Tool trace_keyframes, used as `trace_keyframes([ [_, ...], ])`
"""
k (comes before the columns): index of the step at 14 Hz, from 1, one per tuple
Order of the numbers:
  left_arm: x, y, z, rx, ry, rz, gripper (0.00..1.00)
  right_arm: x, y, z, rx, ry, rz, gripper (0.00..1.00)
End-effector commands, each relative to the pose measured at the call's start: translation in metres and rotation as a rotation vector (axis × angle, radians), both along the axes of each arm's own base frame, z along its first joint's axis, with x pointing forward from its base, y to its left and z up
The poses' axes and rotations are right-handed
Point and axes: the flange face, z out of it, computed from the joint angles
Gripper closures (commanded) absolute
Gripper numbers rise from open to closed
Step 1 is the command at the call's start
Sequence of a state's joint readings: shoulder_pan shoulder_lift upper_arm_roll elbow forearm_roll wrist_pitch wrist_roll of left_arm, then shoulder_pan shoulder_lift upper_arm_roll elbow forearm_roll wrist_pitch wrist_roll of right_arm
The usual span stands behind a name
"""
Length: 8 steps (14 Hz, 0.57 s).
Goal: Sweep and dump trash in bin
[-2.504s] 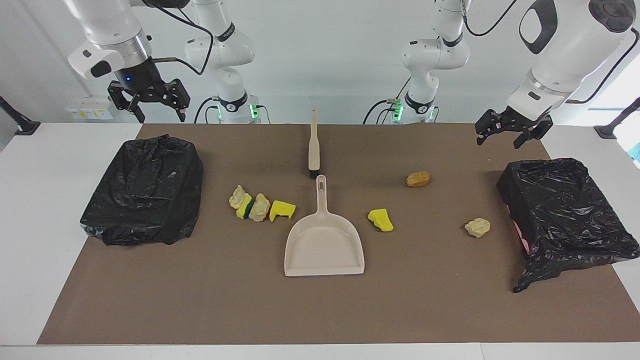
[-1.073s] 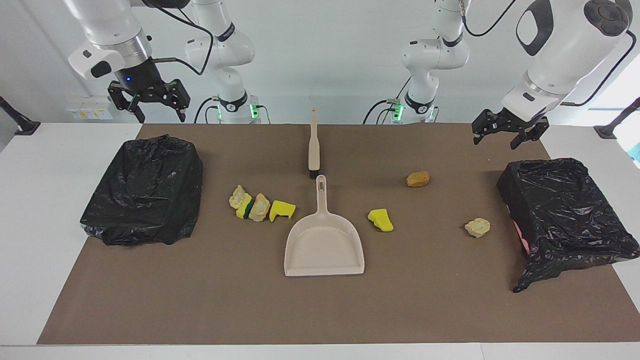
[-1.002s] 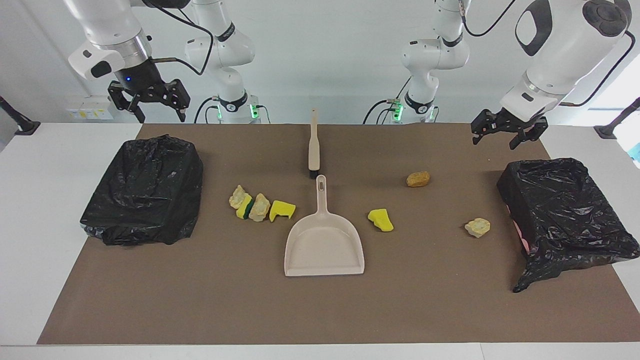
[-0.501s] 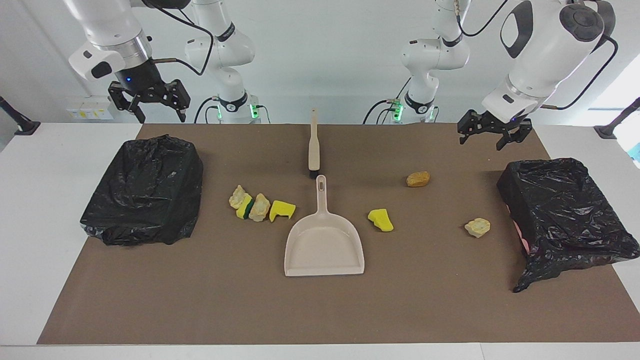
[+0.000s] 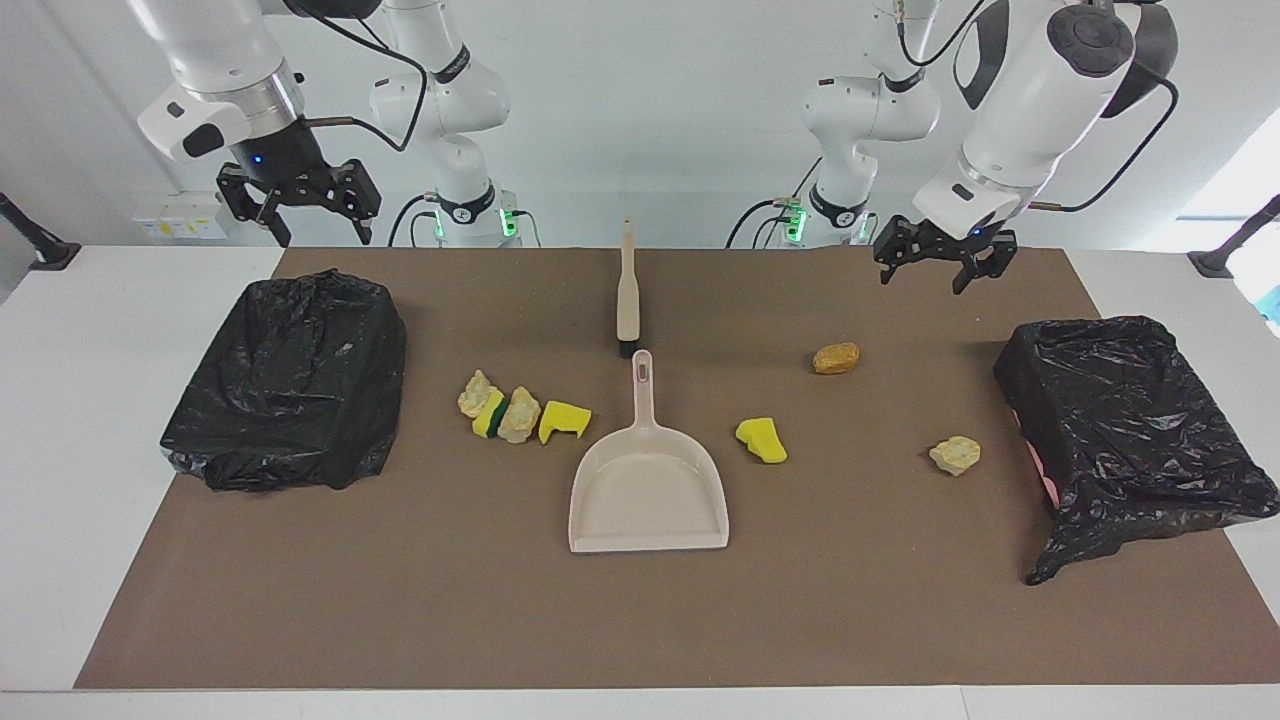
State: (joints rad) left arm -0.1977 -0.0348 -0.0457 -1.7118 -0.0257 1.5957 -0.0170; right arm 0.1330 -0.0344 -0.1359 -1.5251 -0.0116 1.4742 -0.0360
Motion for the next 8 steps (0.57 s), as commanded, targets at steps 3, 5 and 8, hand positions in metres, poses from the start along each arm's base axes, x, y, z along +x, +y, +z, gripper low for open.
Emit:
trace_keyframes([
  [3, -0.038, -0.045, -0.016, -0.002, -0.025, 0.030, 0.00, -0.005, -0.005, 0.000, 0.009, 0.007, 0.021, 0.00],
  [5, -0.051, -0.079, -0.029, 0.002, -0.025, 0.043, 0.00, -0.005, -0.007, -0.001, 0.009, 0.014, 0.017, 0.00],
  [8, -0.076, -0.124, -0.052, 0.000, -0.037, 0.093, 0.00, -0.008, -0.008, -0.002, 0.004, 0.037, 0.013, 0.00],
])
